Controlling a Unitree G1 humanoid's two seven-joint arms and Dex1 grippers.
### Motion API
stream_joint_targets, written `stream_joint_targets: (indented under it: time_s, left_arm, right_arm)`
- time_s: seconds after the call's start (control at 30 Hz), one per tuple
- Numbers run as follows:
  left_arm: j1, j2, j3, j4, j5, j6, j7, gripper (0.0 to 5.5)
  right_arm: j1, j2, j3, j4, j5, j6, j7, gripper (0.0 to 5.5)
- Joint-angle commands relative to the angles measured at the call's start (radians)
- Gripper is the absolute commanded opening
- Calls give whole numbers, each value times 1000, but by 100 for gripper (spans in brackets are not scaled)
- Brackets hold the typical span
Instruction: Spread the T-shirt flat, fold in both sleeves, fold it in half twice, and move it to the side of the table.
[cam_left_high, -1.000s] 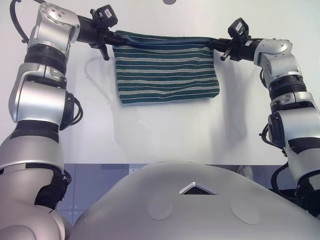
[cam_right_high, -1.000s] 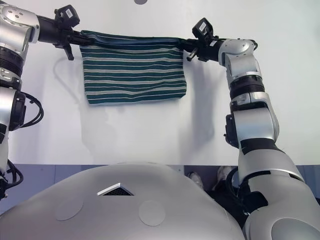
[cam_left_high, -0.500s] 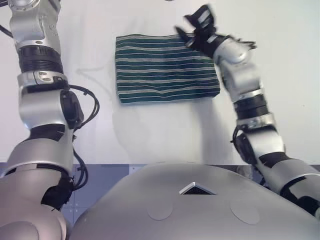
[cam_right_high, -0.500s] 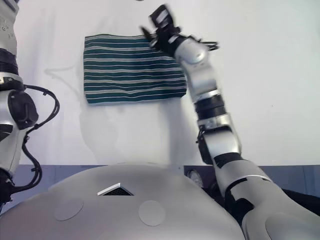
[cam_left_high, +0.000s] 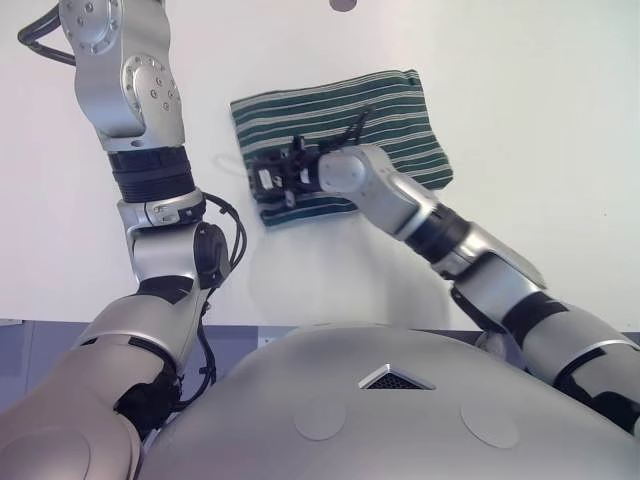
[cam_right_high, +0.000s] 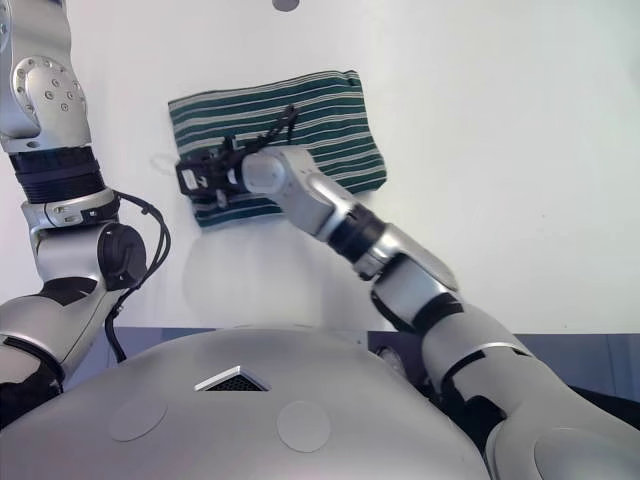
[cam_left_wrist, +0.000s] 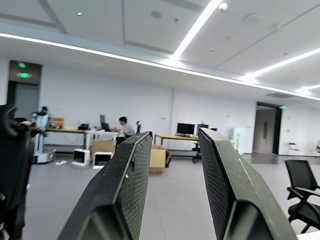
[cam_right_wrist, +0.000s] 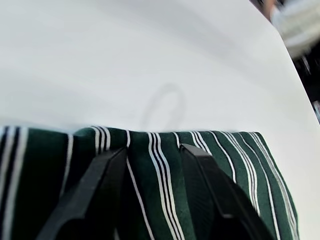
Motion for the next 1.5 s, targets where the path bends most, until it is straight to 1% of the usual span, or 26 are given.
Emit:
stream_joint_targets:
  time_s: [0.03,0.13,0.23,0.3,0.33,0.4,0.47,0.5,0.53,0.57,0.6,0.63,0.7,0.77,0.83,0.87,0.93,0.97,1.0,1.07,1.13,1.27,1.33,1.43,1.47,1.5]
  left_arm:
    - [29,-3,-92,-63,13,51,-56,169]
    - [88,42,-219,-136,46,55,-187,169]
    - [203,137,-378,-206,116,17,-362,169]
    - [312,245,-495,-254,182,-56,-514,169]
    - [366,304,-533,-270,214,-113,-579,169]
    - [476,433,-528,-298,256,-285,-686,169]
    - [523,516,-462,-295,241,-430,-748,169]
    - [527,539,-436,-283,231,-481,-765,169]
    - [555,572,-394,-279,246,-552,-760,169]
    - [579,598,-366,-272,274,-624,-754,187]
    - [589,626,-359,-240,333,-738,-750,205]
    - [599,648,-364,-210,407,-844,-741,226]
    - [632,666,-409,-142,555,-1031,-719,268]
    - [679,658,-444,-95,688,-1108,-680,305]
    - [695,622,-467,-65,844,-1122,-617,333]
    - [689,613,-484,-44,908,-1122,-594,356]
    - [672,594,-519,-14,1005,-1117,-549,381]
    - [660,585,-536,-3,1034,-1116,-527,394]
    - [636,569,-557,13,1054,-1117,-508,394]
    - [591,544,-599,43,1083,-1123,-472,394]
    - [555,530,-643,79,1106,-1155,-432,394]
    - [503,518,-717,157,1157,-1201,-367,394]
    - [486,507,-745,180,1176,-1203,-336,394]
    - [453,502,-782,220,1198,-1198,-306,334]
    - [449,501,-791,229,1204,-1191,-296,302]
    - [451,499,-795,233,1209,-1176,-279,281]
  right_arm:
    - [183,-374,-22,-301,31,-160,196,197]
    - [308,-573,-73,-473,80,-344,240,197]
    - [420,-753,-126,-519,79,-483,266,197]
    - [459,-803,-202,-500,88,-573,218,197]
    - [463,-792,-255,-484,105,-634,166,197]
    - [459,-719,-451,-452,209,-805,-3,197]
    - [517,-735,-625,-403,257,-965,-91,197]
    - [562,-757,-682,-381,258,-1011,-105,197]
    - [606,-794,-726,-313,249,-1097,-108,197]
    - [642,-819,-759,-247,233,-1174,-109,200]
    - [698,-834,-796,-174,200,-1257,-114,200]
    - [758,-837,-823,-107,152,-1334,-120,218]
    - [894,-806,-888,-17,59,-1442,-142,263]
    - [973,-783,-939,38,-10,-1501,-165,302]
    - [992,-784,-981,99,-61,-1554,-184,333]
    - [998,-786,-1008,112,-84,-1568,-192,357]
    - [1002,-784,-1031,74,-117,-1563,-198,387]
    - [1008,-777,-1032,37,-125,-1549,-201,391]
    - [1015,-757,-1016,-47,-127,-1497,-192,391]
    - [1019,-695,-955,-235,-151,-1363,-158,391]
    - [981,-617,-879,-350,-233,-1226,-115,391]
    - [949,-526,-774,-357,-393,-1127,-133,391]
    - [939,-514,-757,-363,-435,-1087,-155,391]
    - [988,-560,-803,-391,-419,-1052,-182,391]
    - [1006,-581,-817,-396,-408,-1050,-190,391]
    - [1028,-619,-835,-384,-389,-1067,-198,391]
